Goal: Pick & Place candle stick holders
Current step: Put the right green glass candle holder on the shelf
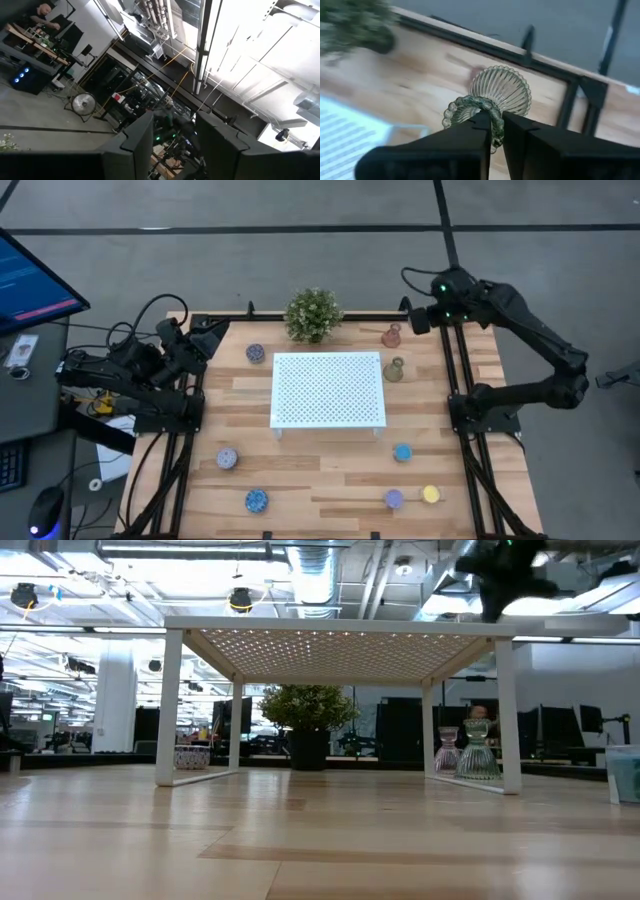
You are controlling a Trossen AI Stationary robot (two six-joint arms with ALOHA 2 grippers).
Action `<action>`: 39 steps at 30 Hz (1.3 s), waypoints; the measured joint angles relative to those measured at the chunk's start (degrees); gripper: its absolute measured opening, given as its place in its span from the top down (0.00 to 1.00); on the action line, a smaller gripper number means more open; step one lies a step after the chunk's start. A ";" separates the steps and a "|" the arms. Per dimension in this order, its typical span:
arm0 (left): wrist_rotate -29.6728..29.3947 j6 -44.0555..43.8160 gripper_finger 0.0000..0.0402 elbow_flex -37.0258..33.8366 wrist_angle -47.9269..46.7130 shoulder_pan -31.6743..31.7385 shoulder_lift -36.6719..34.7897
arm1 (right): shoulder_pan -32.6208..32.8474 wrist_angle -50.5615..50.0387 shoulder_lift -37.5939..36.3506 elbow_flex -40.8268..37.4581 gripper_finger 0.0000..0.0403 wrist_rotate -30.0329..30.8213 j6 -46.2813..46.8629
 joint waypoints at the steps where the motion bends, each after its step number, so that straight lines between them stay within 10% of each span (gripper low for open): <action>1: 0.00 0.00 0.63 0.01 0.00 0.00 0.00 | 1.70 -0.87 1.42 2.38 0.96 -0.54 0.02; 16: 0.02 0.00 0.63 -0.01 -0.22 0.00 0.04 | 23.97 -6.64 23.98 24.09 0.96 -5.66 -1.42; 39: 0.04 0.00 0.63 -0.01 -0.46 0.00 0.07 | 23.03 -4.81 27.73 21.40 0.96 -11.70 -5.11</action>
